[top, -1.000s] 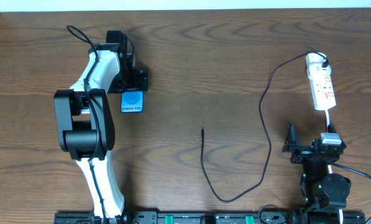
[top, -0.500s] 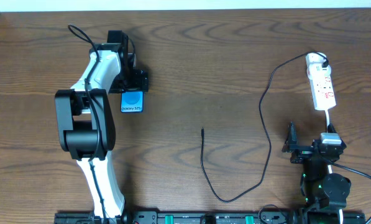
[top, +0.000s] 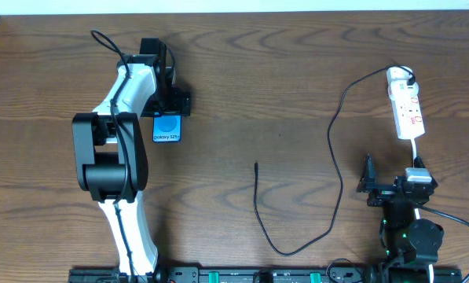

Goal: Plug charger to phone and switch on socket
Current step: 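Close the left gripper on the phone's sides and grip it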

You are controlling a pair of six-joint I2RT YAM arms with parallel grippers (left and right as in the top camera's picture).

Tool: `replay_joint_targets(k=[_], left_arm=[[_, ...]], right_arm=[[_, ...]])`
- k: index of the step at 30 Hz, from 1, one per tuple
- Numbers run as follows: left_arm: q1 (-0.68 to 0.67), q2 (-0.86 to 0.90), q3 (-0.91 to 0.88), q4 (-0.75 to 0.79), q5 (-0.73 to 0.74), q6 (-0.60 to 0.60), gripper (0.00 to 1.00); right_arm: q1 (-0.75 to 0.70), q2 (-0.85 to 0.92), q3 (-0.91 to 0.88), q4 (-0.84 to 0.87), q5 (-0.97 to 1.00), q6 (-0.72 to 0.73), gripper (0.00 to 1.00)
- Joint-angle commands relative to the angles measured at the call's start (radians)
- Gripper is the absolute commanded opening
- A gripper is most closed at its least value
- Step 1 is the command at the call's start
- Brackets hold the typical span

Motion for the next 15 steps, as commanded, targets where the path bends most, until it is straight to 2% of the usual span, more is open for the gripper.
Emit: replay_joint_targets(k=[1, 15], left_arm=[[0.002, 0.016, -0.009, 0.001, -0.023, 0.017, 0.98], [0.002, 0.016, -0.055, 0.009, -0.022, 0.014, 0.98]], right_arm=[[0.006, -0.006, -0.001, -0.005, 0.004, -0.011, 0.99], [0.006, -0.006, -0.001, -0.005, 0.004, -0.011, 0.99]])
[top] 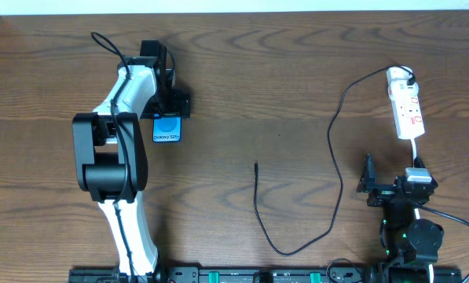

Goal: Plug charger to phone and switch on socket
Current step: 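Close the left gripper on the phone's sides and grip it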

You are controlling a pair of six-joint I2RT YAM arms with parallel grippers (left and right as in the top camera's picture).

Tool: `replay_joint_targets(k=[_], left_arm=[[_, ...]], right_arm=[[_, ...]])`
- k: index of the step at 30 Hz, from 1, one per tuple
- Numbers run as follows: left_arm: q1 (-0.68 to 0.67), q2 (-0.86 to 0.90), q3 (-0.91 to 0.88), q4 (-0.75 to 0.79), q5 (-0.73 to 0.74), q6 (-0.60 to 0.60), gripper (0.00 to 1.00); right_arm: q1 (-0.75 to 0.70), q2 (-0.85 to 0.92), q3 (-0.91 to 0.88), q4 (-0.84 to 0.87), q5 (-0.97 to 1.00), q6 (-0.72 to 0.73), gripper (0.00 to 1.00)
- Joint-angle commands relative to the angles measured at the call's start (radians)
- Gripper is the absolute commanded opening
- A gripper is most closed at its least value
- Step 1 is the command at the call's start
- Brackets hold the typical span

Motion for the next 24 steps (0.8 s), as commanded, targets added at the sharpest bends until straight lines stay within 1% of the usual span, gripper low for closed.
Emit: replay_joint_targets(k=[1, 19, 24], left_arm=[[0.002, 0.016, -0.034, -0.003, -0.017, 0.014, 0.98], [0.002, 0.016, -0.034, 0.008, -0.017, 0.015, 0.98], [0.002, 0.016, -0.034, 0.008, -0.017, 0.036, 0.98]], right_arm=[[0.006, -0.006, -0.001, -0.005, 0.004, -0.011, 0.99], [0.006, -0.006, -0.001, -0.005, 0.004, -0.011, 0.99], [0.006, -0.006, -0.001, -0.005, 0.004, -0.011, 0.99]])
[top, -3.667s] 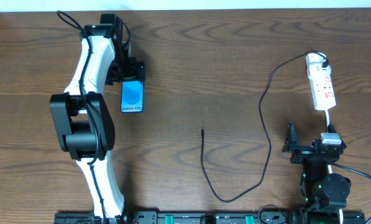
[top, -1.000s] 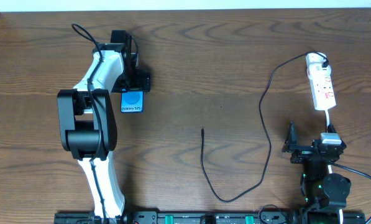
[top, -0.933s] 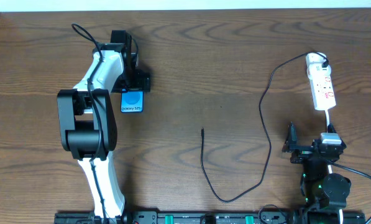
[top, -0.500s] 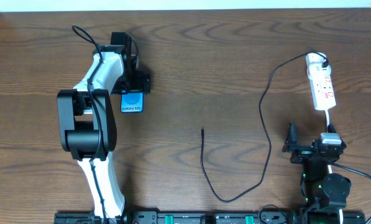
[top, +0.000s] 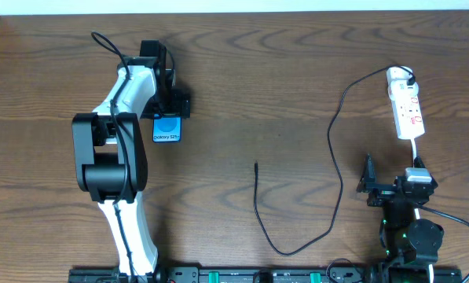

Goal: Plug charger to phone and switch on socket
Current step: 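Close the left gripper on the phone's sides and grip it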

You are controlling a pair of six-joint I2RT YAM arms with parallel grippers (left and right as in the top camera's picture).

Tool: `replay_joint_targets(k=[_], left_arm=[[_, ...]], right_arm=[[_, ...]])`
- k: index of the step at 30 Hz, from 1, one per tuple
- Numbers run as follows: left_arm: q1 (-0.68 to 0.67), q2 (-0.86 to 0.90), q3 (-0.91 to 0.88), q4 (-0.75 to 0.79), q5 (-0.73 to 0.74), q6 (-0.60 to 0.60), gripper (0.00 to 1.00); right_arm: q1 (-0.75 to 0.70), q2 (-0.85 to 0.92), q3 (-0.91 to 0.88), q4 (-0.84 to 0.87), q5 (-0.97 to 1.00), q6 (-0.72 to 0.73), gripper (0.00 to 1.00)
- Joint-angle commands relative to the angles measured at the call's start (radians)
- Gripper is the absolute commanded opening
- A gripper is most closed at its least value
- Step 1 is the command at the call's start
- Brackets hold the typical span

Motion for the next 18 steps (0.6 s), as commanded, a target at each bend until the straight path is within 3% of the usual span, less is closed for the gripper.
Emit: replay_joint_targets(k=[1, 18], left_arm=[[0.001, 0.018, -0.028, -0.002, -0.021, 0.021, 0.98], [0.001, 0.018, -0.028, 0.001, -0.021, 0.021, 0.99]], right_arm=[[0.006, -0.006, -0.001, -0.005, 0.004, -0.011, 0.99], [0.006, -0.006, -0.001, -0.005, 0.004, -0.011, 0.99]])
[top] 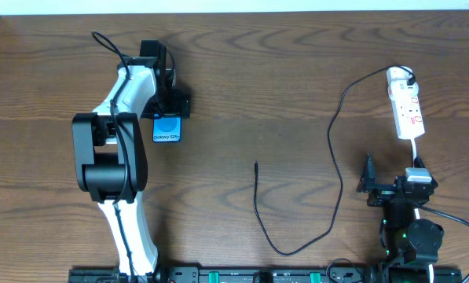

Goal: Plug charger to phone and switch on socket
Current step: 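Close the left gripper on the phone's sides and grip it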

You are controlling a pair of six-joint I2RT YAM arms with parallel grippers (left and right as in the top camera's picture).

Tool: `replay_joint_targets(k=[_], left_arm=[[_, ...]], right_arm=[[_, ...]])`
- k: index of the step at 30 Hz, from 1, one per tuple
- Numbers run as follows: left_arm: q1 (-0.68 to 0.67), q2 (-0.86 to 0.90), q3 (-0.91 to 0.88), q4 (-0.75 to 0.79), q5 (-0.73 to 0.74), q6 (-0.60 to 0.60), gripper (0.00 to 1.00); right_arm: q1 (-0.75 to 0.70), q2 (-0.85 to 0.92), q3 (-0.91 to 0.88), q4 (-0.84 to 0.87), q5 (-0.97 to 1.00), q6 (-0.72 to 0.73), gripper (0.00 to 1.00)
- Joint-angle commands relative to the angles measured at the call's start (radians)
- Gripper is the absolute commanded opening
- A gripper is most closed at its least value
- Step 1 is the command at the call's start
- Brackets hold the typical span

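Note:
The phone (167, 130) lies flat at the left of the table, blue screen up. My left gripper (172, 104) sits over the phone's far end and hides it; its fingers are covered by its own body. The black charger cable (335, 134) is plugged into the far end of the white socket strip (405, 108) at the right. The cable's loose plug tip (255, 165) rests mid-table, well apart from the phone. My right gripper (368, 174) is folded back near the front right edge, holding nothing, its fingers seemingly together.
The cable loops down toward the front edge (285, 251) between the two arms. The strip's white lead (415, 148) runs toward the right arm base. The left arm's white links (124, 94) stretch across the left side of the wooden table (258, 79).
At every earlier moment my left gripper sat over the phone's far end, the right arm was folded at the front right, and the cable tip lay mid-table. Nothing has visibly moved.

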Motion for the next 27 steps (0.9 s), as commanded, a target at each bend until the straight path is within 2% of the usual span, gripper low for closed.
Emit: replay_joint_targets(k=[1, 8, 13, 27], left_arm=[[0.001, 0.018, -0.028, -0.002, -0.020, 0.013, 0.99], [0.001, 0.018, -0.028, -0.008, -0.020, 0.013, 1.00], [0.001, 0.018, -0.028, -0.008, -0.020, 0.013, 0.95], [0.001, 0.018, -0.028, -0.008, -0.020, 0.013, 0.93]], right_arm=[[0.006, -0.006, -0.001, -0.005, 0.004, -0.011, 0.99], [0.006, -0.006, -0.001, -0.005, 0.004, -0.011, 0.99], [0.006, -0.006, -0.001, -0.005, 0.004, -0.011, 0.99], [0.006, -0.006, -0.001, -0.005, 0.004, -0.011, 0.99]])
